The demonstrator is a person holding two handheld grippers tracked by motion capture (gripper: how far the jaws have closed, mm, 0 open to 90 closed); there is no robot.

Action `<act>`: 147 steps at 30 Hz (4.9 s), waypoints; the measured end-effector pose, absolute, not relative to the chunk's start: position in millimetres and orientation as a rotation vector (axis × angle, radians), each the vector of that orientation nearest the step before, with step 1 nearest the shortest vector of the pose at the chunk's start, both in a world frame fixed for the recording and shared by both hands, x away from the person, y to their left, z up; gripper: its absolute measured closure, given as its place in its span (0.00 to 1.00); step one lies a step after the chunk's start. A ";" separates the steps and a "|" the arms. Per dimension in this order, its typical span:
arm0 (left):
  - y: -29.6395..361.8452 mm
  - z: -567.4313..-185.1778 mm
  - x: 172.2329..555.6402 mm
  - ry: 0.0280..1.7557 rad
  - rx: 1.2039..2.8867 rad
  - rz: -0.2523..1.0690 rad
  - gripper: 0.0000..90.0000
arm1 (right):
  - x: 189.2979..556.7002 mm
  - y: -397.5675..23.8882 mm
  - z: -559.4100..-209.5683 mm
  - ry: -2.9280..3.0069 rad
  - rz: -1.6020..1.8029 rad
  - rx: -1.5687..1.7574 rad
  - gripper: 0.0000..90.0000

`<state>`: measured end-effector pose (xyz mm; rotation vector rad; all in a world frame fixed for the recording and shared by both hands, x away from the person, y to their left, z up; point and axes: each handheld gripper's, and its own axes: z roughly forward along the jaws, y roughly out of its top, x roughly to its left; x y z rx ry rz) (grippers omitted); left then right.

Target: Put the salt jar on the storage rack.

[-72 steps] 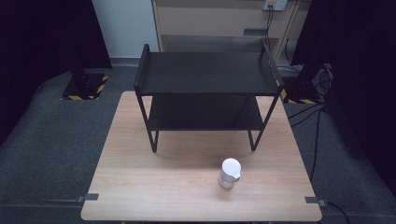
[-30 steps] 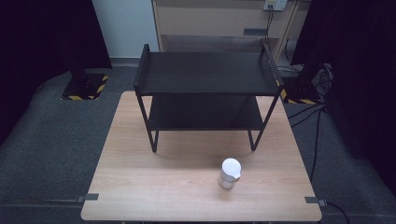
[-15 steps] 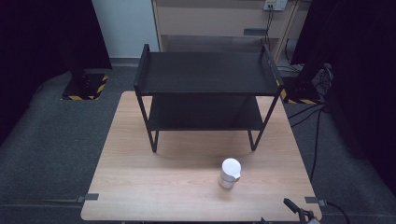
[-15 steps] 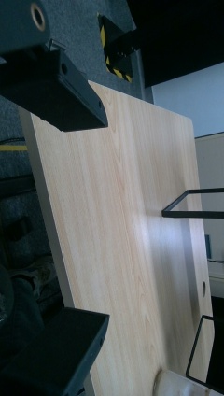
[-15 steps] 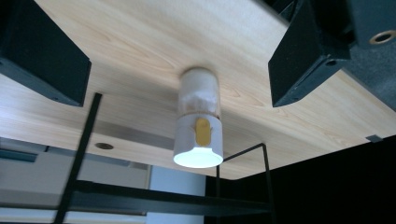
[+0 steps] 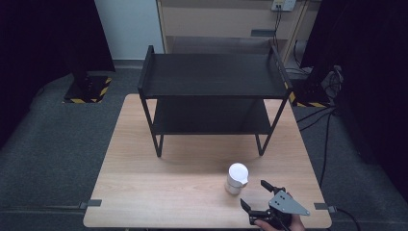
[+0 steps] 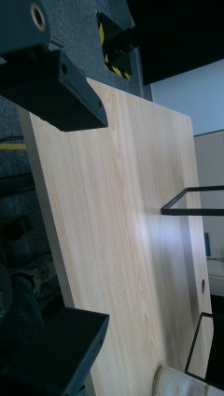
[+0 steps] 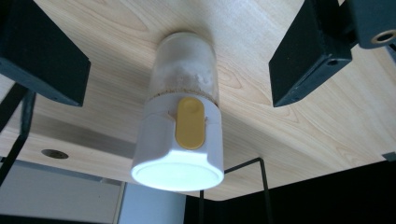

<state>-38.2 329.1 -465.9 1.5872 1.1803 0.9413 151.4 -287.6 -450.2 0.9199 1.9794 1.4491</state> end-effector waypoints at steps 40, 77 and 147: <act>331.3 -466.6 -35.2 1.178 1.585 0.933 0.06 | 198.2 -237.6 -491.4 1.977 1.381 0.941 0.34; 332.7 -469.0 -36.2 1.144 1.583 0.964 0.06 | 329.6 -126.7 -364.4 1.781 1.518 0.942 0.35; 328.6 -467.6 -43.7 1.137 1.587 0.998 0.07 | 30.4 -306.4 -417.7 1.836 1.357 1.098 0.09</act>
